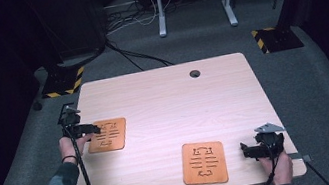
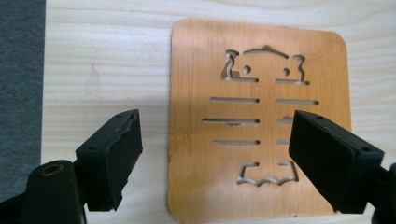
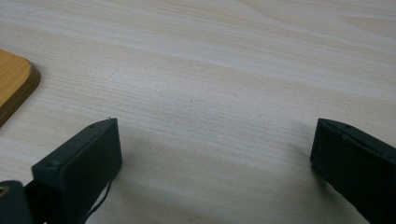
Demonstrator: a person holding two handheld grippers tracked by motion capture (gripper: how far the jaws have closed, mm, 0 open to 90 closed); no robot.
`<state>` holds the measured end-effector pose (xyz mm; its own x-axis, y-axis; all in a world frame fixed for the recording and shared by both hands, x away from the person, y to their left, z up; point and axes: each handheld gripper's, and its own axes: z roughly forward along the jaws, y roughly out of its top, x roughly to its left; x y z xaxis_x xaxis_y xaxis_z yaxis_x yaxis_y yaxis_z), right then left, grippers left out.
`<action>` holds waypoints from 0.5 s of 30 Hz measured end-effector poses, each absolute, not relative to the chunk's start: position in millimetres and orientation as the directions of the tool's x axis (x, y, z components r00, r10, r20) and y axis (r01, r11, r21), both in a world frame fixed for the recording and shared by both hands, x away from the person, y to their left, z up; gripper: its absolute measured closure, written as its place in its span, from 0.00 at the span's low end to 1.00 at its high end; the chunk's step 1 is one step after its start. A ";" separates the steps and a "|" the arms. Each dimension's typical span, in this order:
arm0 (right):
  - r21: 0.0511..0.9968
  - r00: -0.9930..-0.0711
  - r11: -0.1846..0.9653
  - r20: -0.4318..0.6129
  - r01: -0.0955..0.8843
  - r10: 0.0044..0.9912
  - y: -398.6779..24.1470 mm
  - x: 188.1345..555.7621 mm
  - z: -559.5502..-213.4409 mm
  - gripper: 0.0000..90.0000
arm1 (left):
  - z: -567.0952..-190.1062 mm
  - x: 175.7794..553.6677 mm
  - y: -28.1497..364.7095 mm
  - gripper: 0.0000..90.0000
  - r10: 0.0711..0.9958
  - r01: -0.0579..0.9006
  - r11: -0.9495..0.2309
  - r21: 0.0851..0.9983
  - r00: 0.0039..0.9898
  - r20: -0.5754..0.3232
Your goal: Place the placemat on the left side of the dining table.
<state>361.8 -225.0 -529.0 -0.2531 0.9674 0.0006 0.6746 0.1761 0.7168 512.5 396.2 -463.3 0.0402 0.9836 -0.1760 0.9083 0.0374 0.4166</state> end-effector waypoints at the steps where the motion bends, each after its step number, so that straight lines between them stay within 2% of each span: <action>1: 0.716 -0.253 0.176 0.001 0.675 0.967 -225.0 361.8 -529.0 0.01 | -463.8 510.0 396.8 0.18 0.984 0.907 0.032 0.421 0.046 -0.174; 9: 0.717 -0.253 0.175 0.001 0.674 0.967 -225.0 361.9 -529.1 0.01 | -469.3 485.8 395.1 0.16 0.971 0.879 0.051 0.474 0.066 -0.228; 15: 0.717 -0.253 0.175 0.001 0.674 0.967 -225.0 361.8 -529.1 0.01 | -469.6 458.1 391.2 0.16 0.970 0.851 0.040 0.524 0.093 -0.224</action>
<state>361.8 -225.0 -529.1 -0.2529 0.9675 0.0011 0.6743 0.1754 0.7173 458.1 391.2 -469.6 0.0926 0.9701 -0.2243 0.8506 0.0400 0.5242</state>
